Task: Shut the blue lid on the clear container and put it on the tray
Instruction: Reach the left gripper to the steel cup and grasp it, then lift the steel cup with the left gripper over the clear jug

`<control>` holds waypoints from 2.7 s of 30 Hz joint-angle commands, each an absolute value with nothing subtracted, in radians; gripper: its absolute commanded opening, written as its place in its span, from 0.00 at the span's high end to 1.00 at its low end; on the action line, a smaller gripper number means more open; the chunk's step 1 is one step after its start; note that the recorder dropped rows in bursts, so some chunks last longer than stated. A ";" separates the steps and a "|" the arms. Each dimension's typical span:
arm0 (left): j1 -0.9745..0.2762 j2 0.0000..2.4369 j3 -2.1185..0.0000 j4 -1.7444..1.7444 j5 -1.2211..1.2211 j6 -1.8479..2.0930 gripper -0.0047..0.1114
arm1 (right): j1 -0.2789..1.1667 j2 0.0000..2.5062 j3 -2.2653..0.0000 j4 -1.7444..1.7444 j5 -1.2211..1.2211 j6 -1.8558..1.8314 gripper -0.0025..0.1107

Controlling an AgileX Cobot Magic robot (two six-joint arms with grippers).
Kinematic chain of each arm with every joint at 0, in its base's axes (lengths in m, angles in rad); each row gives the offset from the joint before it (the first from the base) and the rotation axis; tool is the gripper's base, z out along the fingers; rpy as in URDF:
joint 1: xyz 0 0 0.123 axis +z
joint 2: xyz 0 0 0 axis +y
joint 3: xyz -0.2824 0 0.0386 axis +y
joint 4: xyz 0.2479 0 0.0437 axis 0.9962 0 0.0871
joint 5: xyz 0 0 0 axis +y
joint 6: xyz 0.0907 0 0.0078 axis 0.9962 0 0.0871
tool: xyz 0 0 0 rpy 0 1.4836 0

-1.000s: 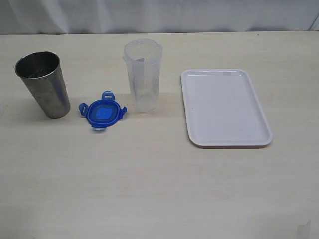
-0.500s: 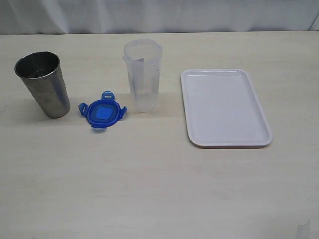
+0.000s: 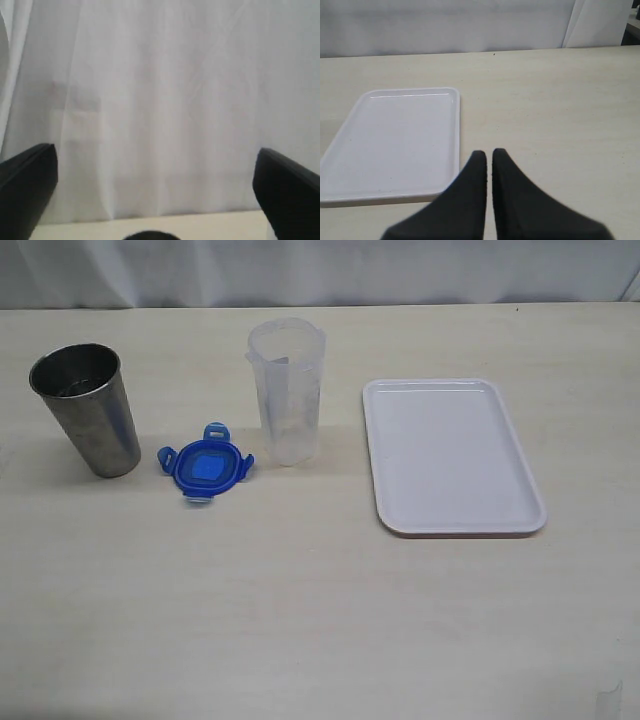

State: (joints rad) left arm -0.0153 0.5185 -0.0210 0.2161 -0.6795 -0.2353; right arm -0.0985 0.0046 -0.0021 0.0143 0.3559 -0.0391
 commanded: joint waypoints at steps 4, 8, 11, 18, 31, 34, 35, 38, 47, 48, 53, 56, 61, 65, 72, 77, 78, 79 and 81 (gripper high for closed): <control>-0.019 1.134 -0.027 0.225 -1.096 -0.147 0.06 | -0.103 0.000 0.000 0.013 0.343 -0.038 0.94; -0.019 1.354 -0.027 0.225 -1.221 -0.124 0.06 | -0.103 0.000 0.000 0.013 0.343 -0.038 0.94; -0.019 1.480 -0.044 0.234 -1.221 -0.121 0.06 | -0.103 0.000 0.000 0.013 0.343 -0.038 0.94; -0.019 1.676 -0.159 0.306 -1.221 -0.119 0.06 | -0.103 0.000 0.000 0.013 0.343 -0.038 0.94; -0.019 1.909 -0.333 0.293 -1.221 -0.109 0.06 | -0.103 0.000 0.000 0.013 0.343 -0.038 0.94; -0.019 1.940 -0.381 0.295 -1.221 -0.109 0.06 | -0.103 0.000 0.000 0.013 0.343 -0.038 0.94; -0.019 1.948 -0.396 0.295 -1.221 -0.109 0.06 | -0.103 0.000 0.000 0.013 0.343 -0.038 0.94; -0.019 1.965 -0.432 0.295 -1.221 -0.109 0.06 | -0.103 0.000 0.000 0.013 0.343 -0.038 0.94; -0.019 1.967 -0.485 0.295 -1.146 -0.109 0.06 | -0.103 0.000 0.000 0.013 0.343 -0.038 0.94; -0.019 1.967 -0.485 0.295 -1.146 -0.109 0.06 | -0.103 0.000 0.000 0.013 0.343 -0.038 0.94; -0.019 2.033 -0.485 0.295 -1.221 -0.112 0.06 | -0.103 0.000 0.000 0.013 0.343 -0.038 0.94; -0.019 2.033 -0.485 0.285 -1.221 -0.112 0.06 | -0.103 0.000 0.000 0.013 0.343 -0.038 0.94; -0.019 2.035 -0.502 0.273 -1.221 -0.112 0.06 | -0.103 0.000 0.000 0.013 0.343 -0.038 0.94; -0.019 2.047 -0.508 0.275 -1.221 -0.126 0.06 | -0.103 0.000 0.000 0.013 0.343 -0.038 0.94; -0.019 2.049 -0.513 0.276 -1.221 -0.128 0.06 | -0.103 0.000 0.000 0.013 0.343 -0.038 0.94; -0.019 2.049 -0.513 0.278 -1.221 -0.128 0.06 | -0.103 0.000 0.000 0.013 0.343 -0.038 0.94; -0.019 2.049 -0.513 0.278 -1.221 -0.128 0.06 | -0.103 0.000 0.000 0.013 0.343 -0.038 0.94; -0.019 2.049 -0.513 0.280 -1.221 -0.128 0.06 | -0.103 0.000 0.000 0.013 0.343 -0.038 0.94; -0.019 2.049 -0.513 0.280 -1.221 -0.128 0.09 | -0.103 0.000 0.000 0.013 0.343 -0.038 0.94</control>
